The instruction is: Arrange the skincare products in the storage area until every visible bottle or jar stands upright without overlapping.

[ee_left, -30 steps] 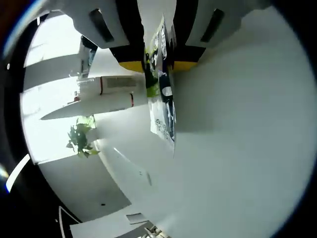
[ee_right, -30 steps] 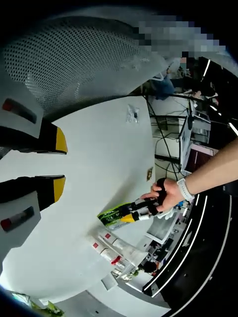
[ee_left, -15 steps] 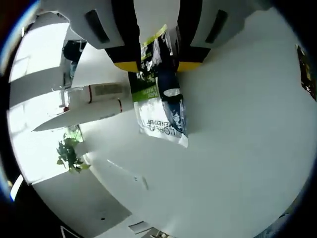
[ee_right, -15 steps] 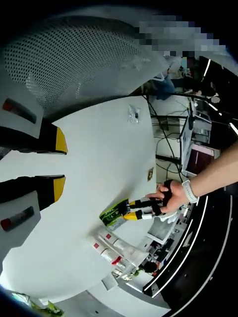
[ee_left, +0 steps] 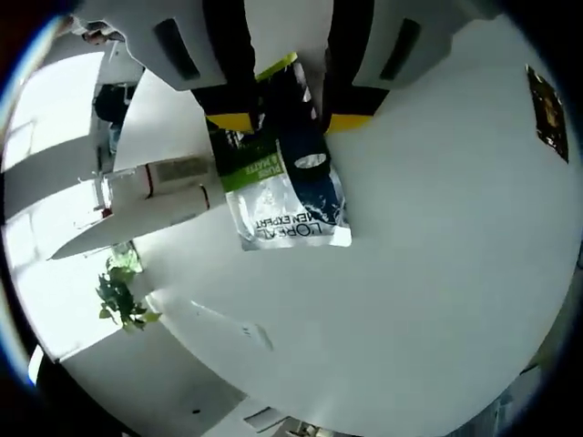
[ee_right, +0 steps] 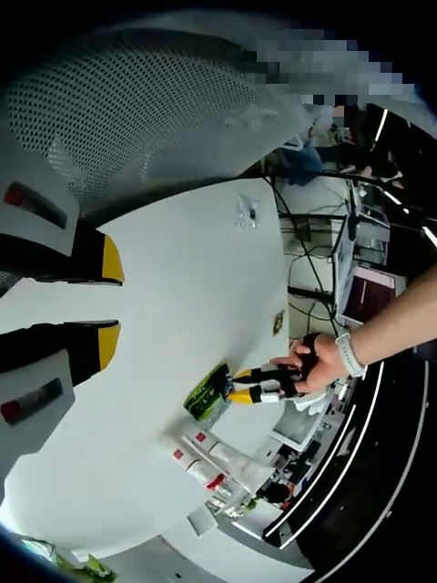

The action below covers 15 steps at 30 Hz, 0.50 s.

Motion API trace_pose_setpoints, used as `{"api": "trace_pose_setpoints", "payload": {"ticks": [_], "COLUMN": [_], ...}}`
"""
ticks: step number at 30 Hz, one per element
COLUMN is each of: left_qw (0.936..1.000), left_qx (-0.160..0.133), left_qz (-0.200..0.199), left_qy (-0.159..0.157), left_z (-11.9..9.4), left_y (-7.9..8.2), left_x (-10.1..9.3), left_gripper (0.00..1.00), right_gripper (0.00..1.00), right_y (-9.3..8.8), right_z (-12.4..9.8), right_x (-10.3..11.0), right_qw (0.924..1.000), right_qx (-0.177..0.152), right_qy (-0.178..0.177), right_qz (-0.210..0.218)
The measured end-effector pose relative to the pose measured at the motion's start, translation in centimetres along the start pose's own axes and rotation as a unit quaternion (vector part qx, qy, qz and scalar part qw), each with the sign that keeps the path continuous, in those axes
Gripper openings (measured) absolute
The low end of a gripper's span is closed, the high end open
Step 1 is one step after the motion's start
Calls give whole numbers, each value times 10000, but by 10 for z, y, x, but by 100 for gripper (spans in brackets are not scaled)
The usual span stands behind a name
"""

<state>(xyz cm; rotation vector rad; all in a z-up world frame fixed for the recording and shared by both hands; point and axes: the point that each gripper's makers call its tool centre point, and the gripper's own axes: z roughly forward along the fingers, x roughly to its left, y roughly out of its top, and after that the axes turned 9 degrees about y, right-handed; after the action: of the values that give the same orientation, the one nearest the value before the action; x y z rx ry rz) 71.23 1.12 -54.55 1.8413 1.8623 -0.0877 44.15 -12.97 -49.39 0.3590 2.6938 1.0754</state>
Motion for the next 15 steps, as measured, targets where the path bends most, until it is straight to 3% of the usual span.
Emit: {"api": "trace_pose_setpoints", "payload": {"ticks": [8,15], "left_qw": [9997,9992], "left_qx": [-31,-123], "left_qz": [218,386], "left_qy": [-120,-39], "left_z": [3,-7], "left_y": [-2,-4], "left_x": [-7,2], "left_gripper": [29,29], "right_gripper": [9,9], "right_y": [-1,-1], "right_z": [1,1], "right_x": [0,0], "right_qw": [10000,10000], "right_qx": [45,38], "right_qy": [11,10], "right_qz": [-2,-10]}}
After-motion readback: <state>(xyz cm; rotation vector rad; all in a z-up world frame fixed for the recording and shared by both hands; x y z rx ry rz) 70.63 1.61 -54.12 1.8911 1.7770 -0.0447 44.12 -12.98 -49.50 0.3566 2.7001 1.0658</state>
